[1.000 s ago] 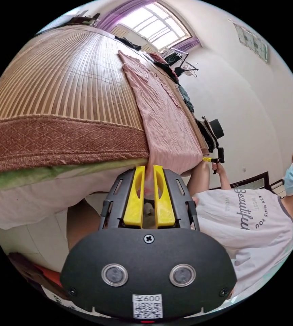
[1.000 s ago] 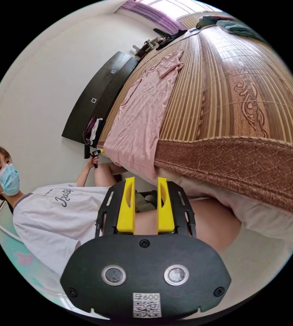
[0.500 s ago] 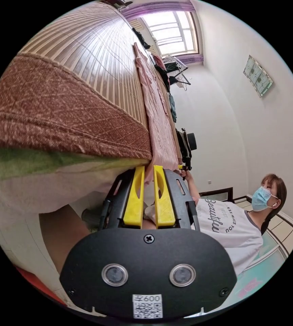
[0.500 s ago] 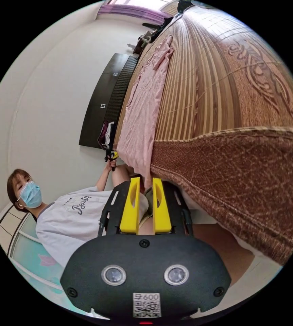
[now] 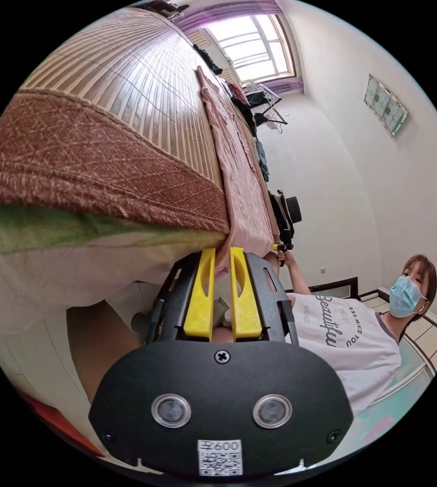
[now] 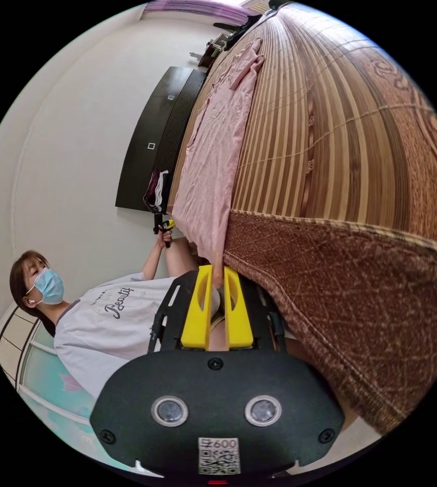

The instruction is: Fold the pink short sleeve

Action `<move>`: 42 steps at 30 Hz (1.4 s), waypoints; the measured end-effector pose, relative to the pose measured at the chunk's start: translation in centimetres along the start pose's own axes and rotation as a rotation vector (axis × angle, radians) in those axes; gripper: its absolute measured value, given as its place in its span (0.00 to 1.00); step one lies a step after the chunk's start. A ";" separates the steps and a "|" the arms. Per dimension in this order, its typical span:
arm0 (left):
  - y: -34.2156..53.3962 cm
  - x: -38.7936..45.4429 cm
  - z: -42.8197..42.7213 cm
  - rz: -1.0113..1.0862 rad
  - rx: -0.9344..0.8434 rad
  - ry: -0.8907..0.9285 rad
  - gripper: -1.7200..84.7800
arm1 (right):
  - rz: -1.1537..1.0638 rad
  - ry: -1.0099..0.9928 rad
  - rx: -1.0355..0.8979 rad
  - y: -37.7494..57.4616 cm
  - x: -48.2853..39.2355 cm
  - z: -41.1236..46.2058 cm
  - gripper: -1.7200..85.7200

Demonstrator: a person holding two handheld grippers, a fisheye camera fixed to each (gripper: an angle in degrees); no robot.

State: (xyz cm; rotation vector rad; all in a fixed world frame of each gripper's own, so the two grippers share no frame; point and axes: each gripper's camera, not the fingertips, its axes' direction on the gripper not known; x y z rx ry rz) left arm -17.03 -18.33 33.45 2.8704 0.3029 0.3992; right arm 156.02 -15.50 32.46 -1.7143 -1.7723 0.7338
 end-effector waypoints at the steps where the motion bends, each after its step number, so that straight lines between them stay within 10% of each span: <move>1: -0.2 0.4 0.8 0.000 -0.011 0.012 0.04 | -0.005 0.003 0.006 0.2 -0.5 -0.1 0.01; 33: 1.7 28.8 4.0 0.207 -0.128 -0.010 0.05 | -0.048 -0.053 0.103 17.4 -12.5 -1.8 0.01; 42: 12.0 44.8 -11.1 0.394 0.305 0.353 0.04 | -0.230 -0.319 0.409 30.9 -21.4 -7.1 0.01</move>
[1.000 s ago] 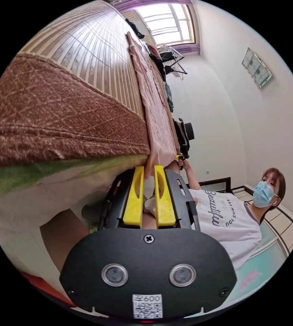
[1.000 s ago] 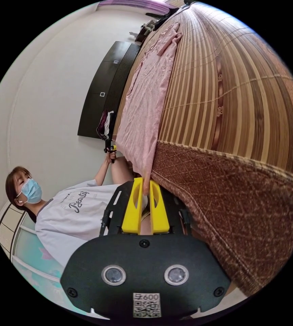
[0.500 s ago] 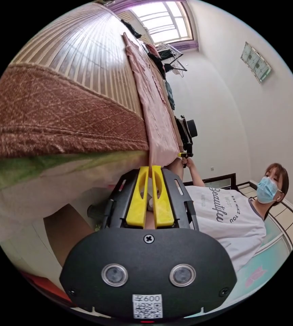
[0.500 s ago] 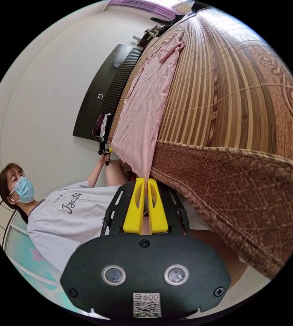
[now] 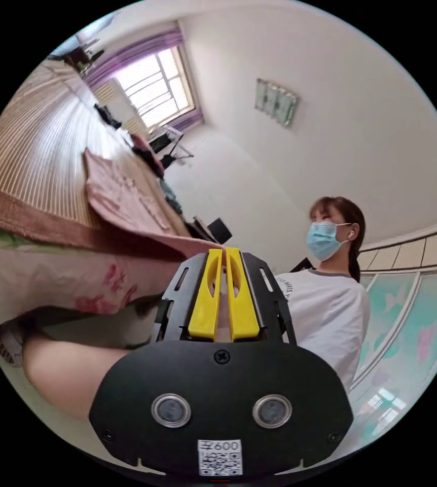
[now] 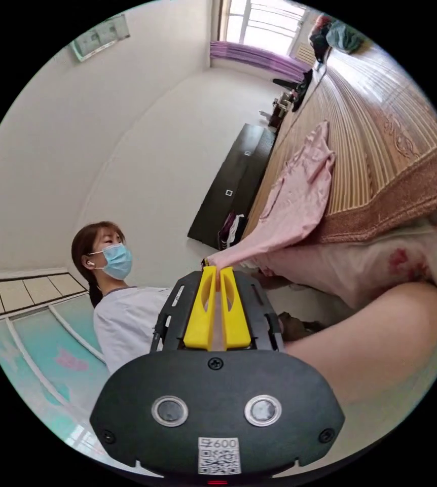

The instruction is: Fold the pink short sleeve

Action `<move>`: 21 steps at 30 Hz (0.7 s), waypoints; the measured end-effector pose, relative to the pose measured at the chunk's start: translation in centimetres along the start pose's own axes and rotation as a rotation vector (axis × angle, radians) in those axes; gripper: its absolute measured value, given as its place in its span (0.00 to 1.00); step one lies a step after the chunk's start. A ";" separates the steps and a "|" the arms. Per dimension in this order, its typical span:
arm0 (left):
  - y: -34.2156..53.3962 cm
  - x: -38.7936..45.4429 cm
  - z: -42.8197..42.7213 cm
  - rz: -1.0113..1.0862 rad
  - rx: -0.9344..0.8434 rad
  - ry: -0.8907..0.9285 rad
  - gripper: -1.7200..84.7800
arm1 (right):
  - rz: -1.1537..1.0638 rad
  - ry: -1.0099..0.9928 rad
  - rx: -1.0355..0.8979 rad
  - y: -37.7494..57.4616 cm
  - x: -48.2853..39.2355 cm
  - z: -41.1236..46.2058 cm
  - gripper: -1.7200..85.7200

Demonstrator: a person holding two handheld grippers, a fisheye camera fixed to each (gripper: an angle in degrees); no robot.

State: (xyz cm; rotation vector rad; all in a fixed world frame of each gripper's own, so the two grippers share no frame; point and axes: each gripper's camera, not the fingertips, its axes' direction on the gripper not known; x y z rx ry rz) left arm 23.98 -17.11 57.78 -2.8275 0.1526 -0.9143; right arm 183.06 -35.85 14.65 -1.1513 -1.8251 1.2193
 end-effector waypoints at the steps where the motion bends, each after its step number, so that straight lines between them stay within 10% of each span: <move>1: -0.8 0.7 -0.6 -0.021 -0.024 -0.061 0.04 | 0.044 0.051 -0.027 0.0 -0.4 0.1 0.01; 9: -10.3 1.1 -6.6 0.042 0.080 0.146 0.04 | -0.081 -0.059 0.016 -3.7 -3.6 0.3 0.01; 21: -43.5 -18.8 -9.9 -0.129 0.071 -0.035 0.04 | 0.106 0.015 0.162 -26.6 4.3 5.7 0.01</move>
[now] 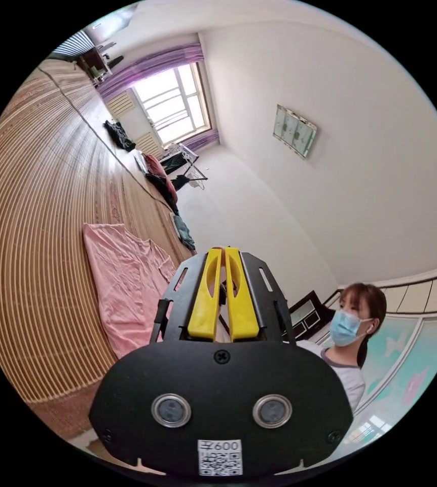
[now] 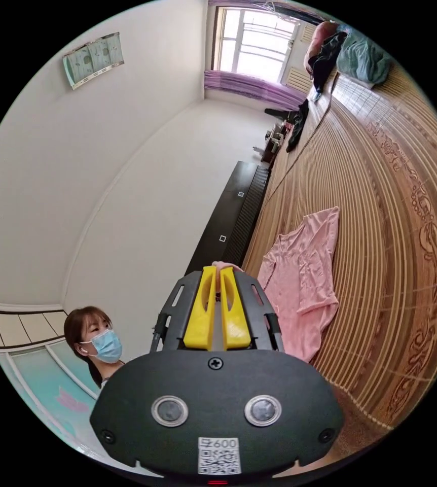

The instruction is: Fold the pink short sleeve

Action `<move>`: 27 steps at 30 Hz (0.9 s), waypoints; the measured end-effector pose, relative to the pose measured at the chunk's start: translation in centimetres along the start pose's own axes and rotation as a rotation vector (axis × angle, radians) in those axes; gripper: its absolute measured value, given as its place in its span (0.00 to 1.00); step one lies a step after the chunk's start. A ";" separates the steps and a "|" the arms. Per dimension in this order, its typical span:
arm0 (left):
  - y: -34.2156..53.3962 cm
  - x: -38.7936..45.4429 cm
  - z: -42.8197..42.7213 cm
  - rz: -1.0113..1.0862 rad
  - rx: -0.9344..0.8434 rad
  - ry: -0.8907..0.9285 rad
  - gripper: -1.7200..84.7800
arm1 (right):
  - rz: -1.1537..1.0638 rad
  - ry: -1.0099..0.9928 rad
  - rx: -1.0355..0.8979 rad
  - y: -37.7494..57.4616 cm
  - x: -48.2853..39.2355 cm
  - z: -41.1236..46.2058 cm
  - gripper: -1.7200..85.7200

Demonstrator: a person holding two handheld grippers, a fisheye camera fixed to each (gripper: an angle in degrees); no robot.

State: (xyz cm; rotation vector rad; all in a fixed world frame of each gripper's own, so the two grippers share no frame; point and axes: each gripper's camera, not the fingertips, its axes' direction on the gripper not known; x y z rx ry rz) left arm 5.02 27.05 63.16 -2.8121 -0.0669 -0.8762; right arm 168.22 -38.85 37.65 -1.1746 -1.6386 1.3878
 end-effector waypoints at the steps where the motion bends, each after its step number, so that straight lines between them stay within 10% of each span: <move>1: -2.6 -3.1 -0.3 -0.031 0.008 -0.021 0.04 | 0.028 0.021 0.003 -1.9 1.4 1.2 0.01; 27: -21.5 -53.6 -19.1 -0.338 0.119 -0.166 0.04 | 0.219 0.042 0.087 -18.9 23.7 19.8 0.01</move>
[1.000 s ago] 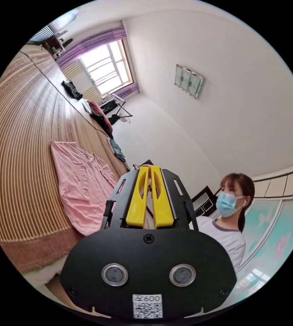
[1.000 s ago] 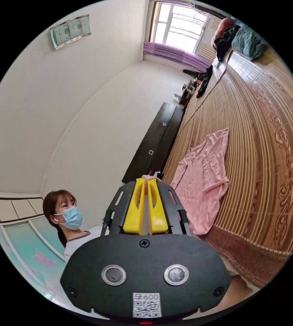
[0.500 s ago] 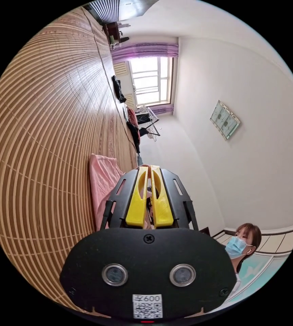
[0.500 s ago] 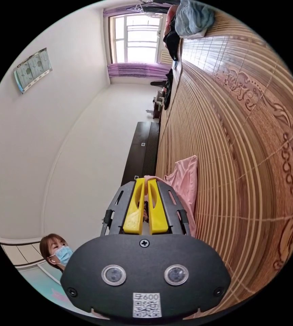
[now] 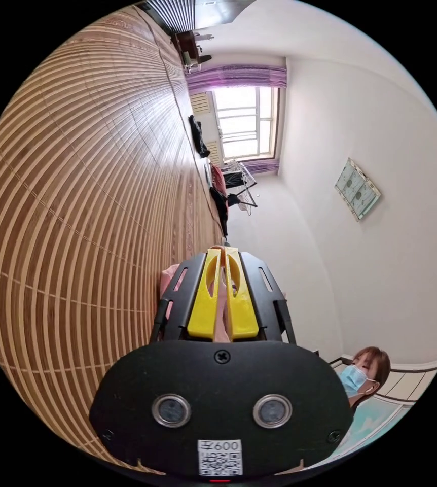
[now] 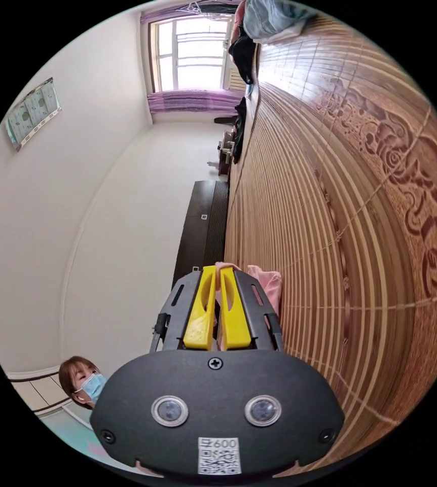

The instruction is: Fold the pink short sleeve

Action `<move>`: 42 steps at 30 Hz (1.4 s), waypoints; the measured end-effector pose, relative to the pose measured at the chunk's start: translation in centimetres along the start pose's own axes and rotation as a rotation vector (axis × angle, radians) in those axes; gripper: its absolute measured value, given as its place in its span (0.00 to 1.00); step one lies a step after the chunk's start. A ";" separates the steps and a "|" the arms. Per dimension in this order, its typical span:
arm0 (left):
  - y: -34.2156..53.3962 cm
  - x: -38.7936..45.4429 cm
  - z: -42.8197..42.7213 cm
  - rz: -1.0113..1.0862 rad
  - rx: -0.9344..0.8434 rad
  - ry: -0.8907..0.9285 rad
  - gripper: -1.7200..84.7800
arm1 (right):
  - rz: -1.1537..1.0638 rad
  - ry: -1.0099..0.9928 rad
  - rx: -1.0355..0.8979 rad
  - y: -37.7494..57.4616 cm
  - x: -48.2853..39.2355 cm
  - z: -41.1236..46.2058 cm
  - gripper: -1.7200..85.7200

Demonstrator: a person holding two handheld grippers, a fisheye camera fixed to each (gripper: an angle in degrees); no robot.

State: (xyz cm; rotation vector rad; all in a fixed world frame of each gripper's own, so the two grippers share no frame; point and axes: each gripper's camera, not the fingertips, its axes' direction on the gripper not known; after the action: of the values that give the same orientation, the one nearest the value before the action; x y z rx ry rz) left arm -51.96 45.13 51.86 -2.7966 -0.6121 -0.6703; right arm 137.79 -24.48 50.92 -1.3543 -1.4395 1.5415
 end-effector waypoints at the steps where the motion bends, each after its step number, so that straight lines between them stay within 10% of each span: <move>1: -0.7 -1.9 -0.3 -0.010 0.008 0.009 0.04 | 0.007 -0.025 0.008 -0.3 1.2 1.0 0.01; 9: -2.5 -14.0 -3.5 -0.088 0.074 -0.071 0.06 | -0.033 0.082 0.032 -0.7 6.8 8.4 0.02; 15: 1.4 -13.5 -10.5 0.079 0.333 -0.347 0.12 | -0.508 0.691 0.177 5.4 0.1 15.4 0.03; 23: 22.0 -11.9 7.8 0.443 -0.616 -0.428 0.03 | -0.914 0.592 -0.537 15.4 0.2 47.9 0.01; 35: 33.0 -29.7 2.3 0.383 -0.513 -0.416 0.02 | -0.814 0.530 -0.874 12.7 13.9 73.9 0.01; 42: 33.3 -36.2 -4.5 0.370 -0.507 -0.394 0.02 | -0.951 0.748 -0.208 7.1 9.7 71.8 0.01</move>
State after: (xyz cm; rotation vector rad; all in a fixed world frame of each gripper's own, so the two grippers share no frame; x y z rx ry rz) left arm -68.51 1.52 35.60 -3.4148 0.0506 -0.2153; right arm 68.97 -39.74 32.81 -0.9319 -1.4099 0.2377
